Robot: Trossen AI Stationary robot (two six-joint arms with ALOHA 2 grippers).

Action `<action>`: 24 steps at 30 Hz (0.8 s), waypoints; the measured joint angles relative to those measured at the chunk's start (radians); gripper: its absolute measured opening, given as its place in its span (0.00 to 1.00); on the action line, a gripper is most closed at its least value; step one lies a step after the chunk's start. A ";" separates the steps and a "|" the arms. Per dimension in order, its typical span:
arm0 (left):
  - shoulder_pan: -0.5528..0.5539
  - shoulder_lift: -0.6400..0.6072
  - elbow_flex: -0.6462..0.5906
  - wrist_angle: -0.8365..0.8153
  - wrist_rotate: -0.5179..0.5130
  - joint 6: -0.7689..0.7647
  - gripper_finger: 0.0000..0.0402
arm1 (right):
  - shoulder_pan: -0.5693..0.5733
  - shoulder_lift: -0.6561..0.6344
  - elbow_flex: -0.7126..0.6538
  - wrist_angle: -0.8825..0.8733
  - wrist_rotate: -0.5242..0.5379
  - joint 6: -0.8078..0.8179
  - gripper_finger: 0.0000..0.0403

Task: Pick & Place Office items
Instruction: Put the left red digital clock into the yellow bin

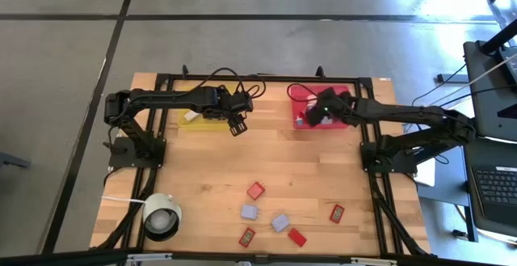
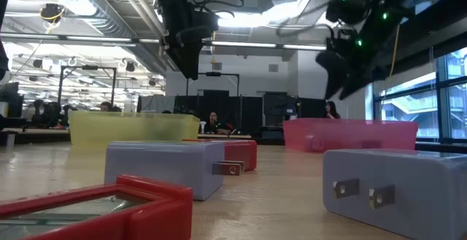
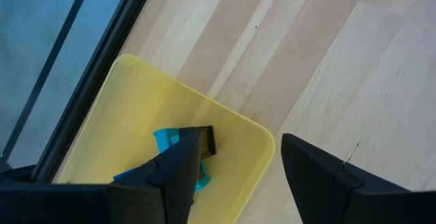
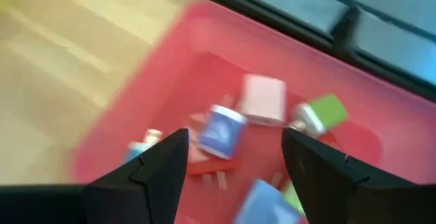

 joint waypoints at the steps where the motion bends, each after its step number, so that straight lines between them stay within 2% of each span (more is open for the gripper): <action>1: 0.000 0.000 0.000 0.000 0.000 0.000 0.50 | 0.021 -0.002 0.012 0.001 0.001 -0.003 0.60; 11: 0.000 0.000 0.000 0.000 0.000 0.030 0.50 | 0.271 -0.002 0.036 0.001 0.103 0.032 0.60; 20: 0.000 0.000 0.000 0.037 0.000 0.026 0.50 | 0.541 0.001 0.036 0.004 0.350 0.234 0.60; 24: 0.000 0.000 0.000 0.078 -0.004 0.025 0.50 | 0.631 0.007 0.036 0.005 0.415 0.295 0.60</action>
